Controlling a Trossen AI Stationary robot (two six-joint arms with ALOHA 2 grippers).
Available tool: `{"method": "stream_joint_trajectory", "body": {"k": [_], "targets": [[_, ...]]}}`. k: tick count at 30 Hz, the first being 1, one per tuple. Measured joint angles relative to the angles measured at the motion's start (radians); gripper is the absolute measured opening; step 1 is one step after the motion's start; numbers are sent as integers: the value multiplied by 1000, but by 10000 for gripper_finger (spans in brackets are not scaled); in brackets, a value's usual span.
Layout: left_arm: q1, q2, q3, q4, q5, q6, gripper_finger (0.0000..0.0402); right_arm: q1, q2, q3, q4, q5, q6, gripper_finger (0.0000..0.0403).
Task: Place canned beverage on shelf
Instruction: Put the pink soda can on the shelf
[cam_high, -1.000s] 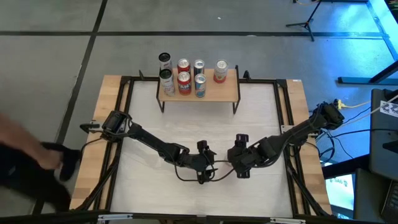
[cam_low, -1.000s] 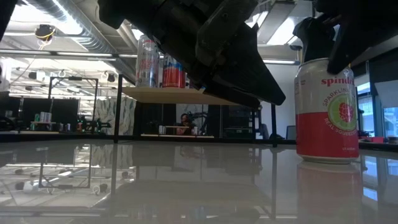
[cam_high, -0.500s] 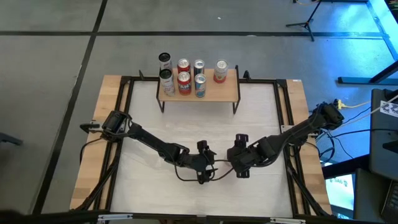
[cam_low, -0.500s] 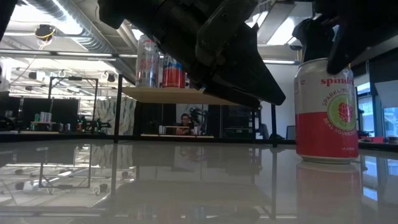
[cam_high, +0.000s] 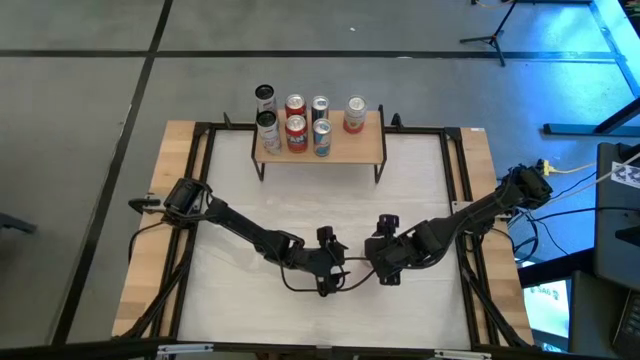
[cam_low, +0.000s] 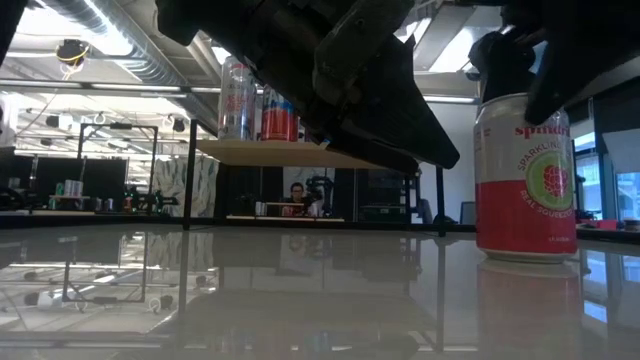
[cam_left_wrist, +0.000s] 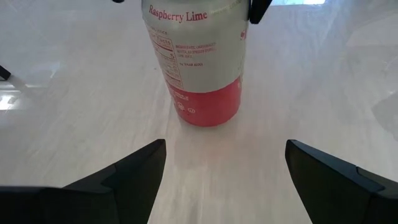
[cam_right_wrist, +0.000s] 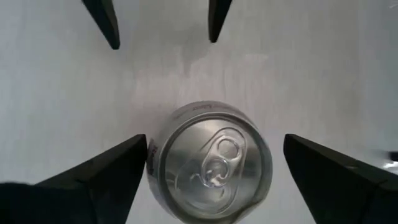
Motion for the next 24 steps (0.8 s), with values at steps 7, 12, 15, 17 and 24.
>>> {"method": "stream_joint_trajectory", "body": {"k": [7, 12, 15, 17, 24], "targets": [[0, 0, 0, 0, 0, 0, 321, -15, -2, -55, 14, -33, 3, 365], [0, 0, 0, 0, 0, 0, 321, -21, -2, -95, 77, -49, 2, 364], [0, 0, 0, 0, 0, 0, 321, -21, -2, -102, 93, -57, 0, 353], [0, 0, 0, 0, 0, 0, 321, -21, -2, -102, 93, -57, -1, 331], [0, 0, 0, 0, 22, -3, 321, -21, -2, -92, 94, -51, -52, 276]]}}
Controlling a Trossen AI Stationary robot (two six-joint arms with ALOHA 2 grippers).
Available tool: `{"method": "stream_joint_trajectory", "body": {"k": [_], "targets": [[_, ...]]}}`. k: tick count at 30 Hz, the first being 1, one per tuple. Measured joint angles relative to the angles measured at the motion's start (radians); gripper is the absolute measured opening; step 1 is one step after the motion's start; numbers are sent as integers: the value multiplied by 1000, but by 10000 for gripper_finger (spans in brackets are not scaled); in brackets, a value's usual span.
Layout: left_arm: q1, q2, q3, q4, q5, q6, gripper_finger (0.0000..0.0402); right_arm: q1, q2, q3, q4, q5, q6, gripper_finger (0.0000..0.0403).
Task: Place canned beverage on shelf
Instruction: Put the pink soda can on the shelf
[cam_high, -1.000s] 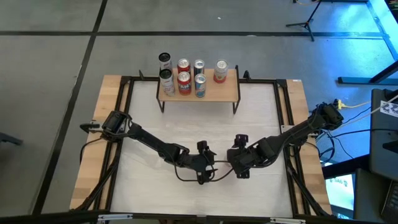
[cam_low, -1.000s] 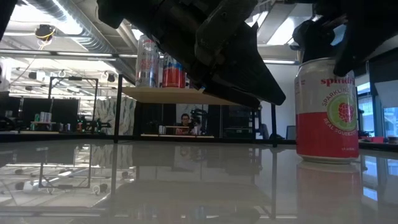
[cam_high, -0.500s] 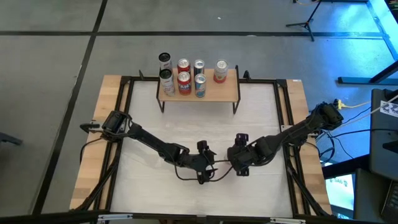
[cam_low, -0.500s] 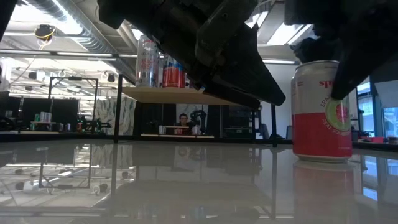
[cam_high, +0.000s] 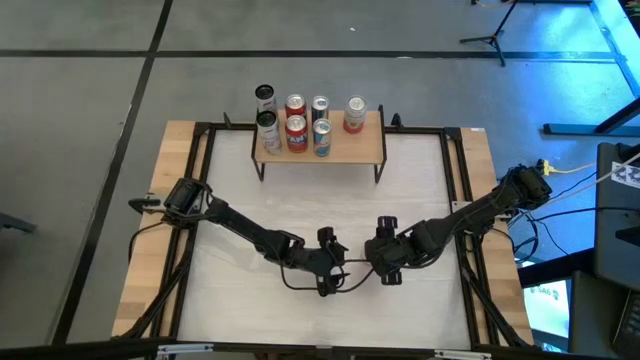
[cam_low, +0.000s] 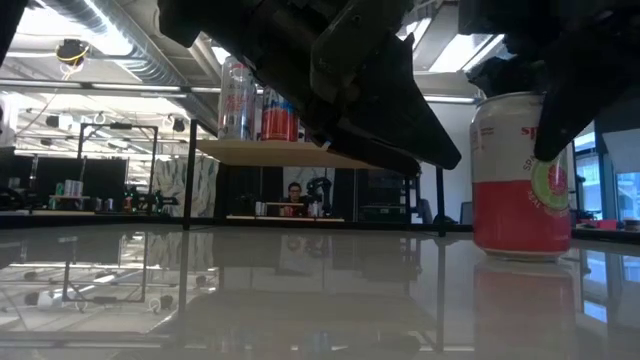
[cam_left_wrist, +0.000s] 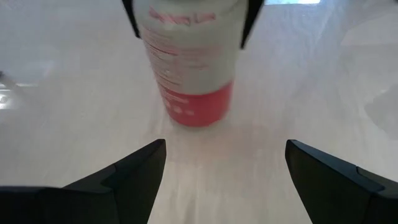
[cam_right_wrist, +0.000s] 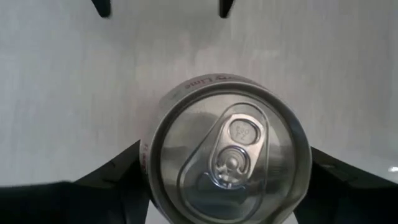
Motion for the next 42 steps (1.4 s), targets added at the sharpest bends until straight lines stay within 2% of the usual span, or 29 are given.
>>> {"method": "stream_joint_trajectory", "body": {"k": [8, 13, 17, 27, 32, 36, 42], "targets": [[-3, 0, 0, 0, 26, -13, 321, 0, 1, 158, -152, 16, -77, 276], [-19, 0, 0, -5, 27, -50, 321, -15, 1, 320, -273, 93, -138, 276], [-36, 0, 0, -5, -18, -58, 321, -74, 1, 460, -359, 132, -189, 276], [-82, -39, -2, -77, -108, -79, 321, -384, -1, 703, -436, 129, -330, 276], [-98, -53, -1, -106, -163, -74, 321, -578, -1, 724, -373, 21, -394, 276], [-90, -53, -1, -133, -142, -75, 321, -715, 17, 724, -343, -101, -418, 276], [-71, -53, -1, -157, -111, -61, 321, -809, 79, 720, -332, -155, -448, 276]]}}
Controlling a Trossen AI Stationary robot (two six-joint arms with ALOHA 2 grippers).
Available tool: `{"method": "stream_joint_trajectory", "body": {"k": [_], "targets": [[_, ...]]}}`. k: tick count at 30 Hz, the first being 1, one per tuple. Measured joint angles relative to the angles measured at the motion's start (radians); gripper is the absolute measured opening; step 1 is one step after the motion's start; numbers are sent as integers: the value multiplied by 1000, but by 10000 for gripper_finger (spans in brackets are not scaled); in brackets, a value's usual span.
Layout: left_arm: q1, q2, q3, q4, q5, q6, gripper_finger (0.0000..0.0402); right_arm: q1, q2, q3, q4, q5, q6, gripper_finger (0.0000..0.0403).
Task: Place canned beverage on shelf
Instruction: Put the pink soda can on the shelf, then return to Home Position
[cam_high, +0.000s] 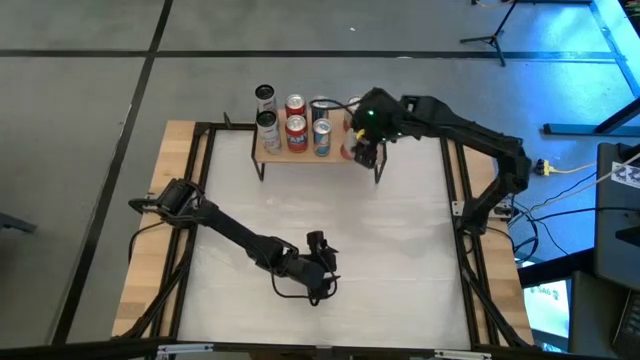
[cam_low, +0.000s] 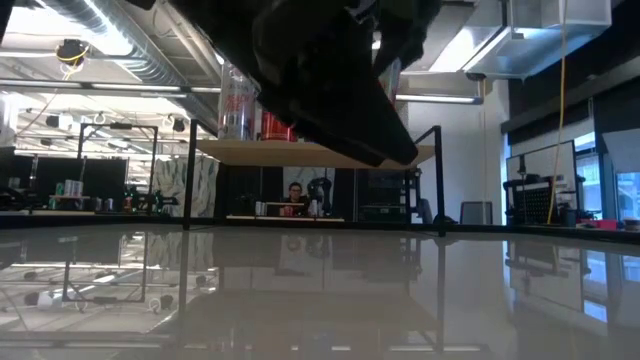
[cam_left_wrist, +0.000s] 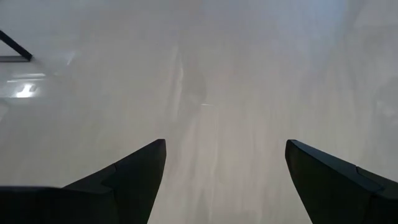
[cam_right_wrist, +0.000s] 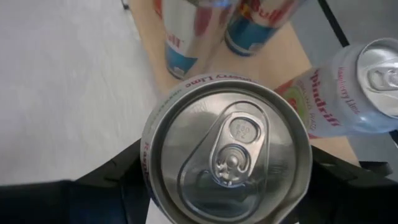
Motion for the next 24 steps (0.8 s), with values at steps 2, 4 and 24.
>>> {"method": "stream_joint_trajectory", "body": {"k": [2, 4, 24], "targets": [[5, 0, 0, -9, 14, 13, 321, -14, 21, 0, -1, -1, -7, 276], [11, 0, 0, -17, 14, 28, 321, -24, 42, 0, -2, -9, -19, 276], [49, -7, 0, -33, 36, 99, 321, -23, 92, 97, -99, 58, -104, 363]]}}
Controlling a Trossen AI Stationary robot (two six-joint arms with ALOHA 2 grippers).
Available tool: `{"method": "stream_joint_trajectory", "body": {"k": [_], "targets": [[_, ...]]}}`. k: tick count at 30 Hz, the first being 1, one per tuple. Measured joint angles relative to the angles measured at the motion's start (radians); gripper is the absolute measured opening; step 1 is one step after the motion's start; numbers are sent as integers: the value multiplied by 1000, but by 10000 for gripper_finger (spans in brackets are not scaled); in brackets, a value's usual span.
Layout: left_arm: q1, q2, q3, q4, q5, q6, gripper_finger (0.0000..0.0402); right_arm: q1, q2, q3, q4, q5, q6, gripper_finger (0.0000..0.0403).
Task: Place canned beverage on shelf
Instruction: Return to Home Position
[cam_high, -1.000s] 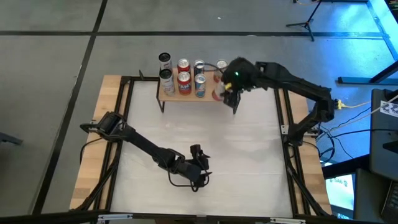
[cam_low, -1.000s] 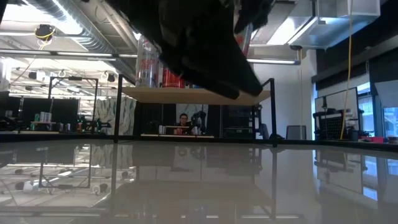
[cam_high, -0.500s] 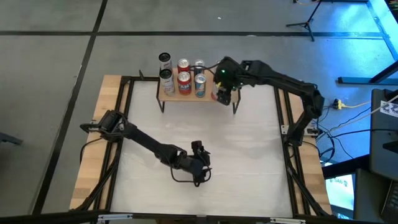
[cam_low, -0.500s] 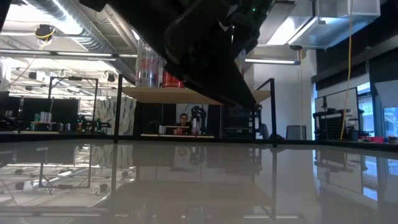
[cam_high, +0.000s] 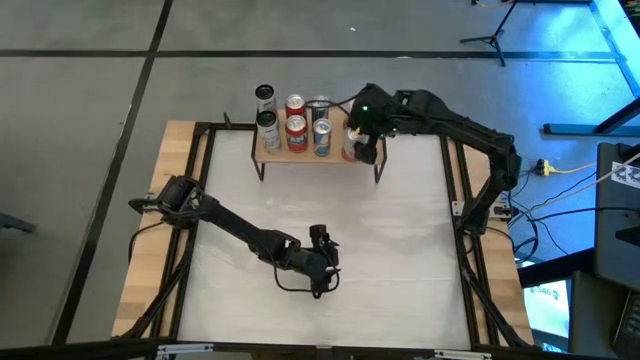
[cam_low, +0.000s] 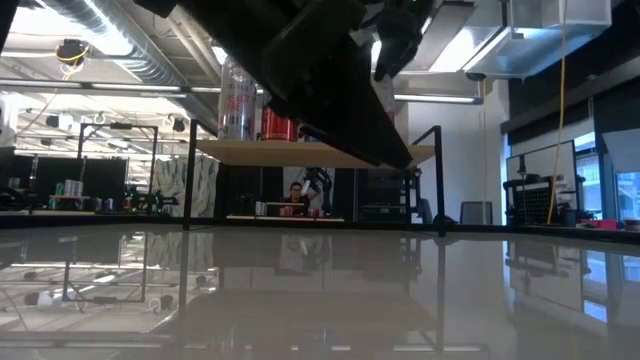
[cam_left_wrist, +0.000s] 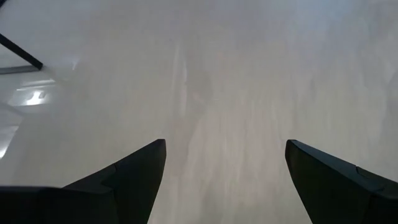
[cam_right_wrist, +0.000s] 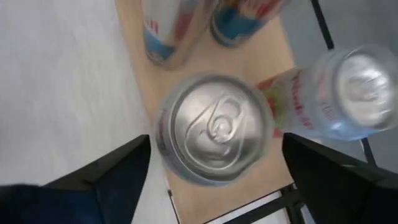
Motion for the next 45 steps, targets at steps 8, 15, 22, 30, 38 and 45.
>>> {"method": "stream_joint_trajectory", "body": {"k": [8, 15, 22, 30, 38, 45], "targets": [[-5, -108, 1, -107, -16, 3, 321, 3, -21, 219, -232, -49, 50, 323], [-41, -313, -30, -230, -168, 45, 321, 8, -212, 126, -195, -109, 83, 321], [-33, -590, -260, -148, -231, 37, 321, 7, -492, -226, 114, -109, 65, 321], [17, -931, -632, 111, -186, 45, 321, 7, -794, -718, 582, -110, 37, 321], [153, -1122, -869, 213, 35, 42, 321, 7, -910, -1056, 872, -120, 40, 321], [296, -1171, -992, 388, 209, 71, 321, 7, -896, -1229, 1005, -316, 65, 321]]}}
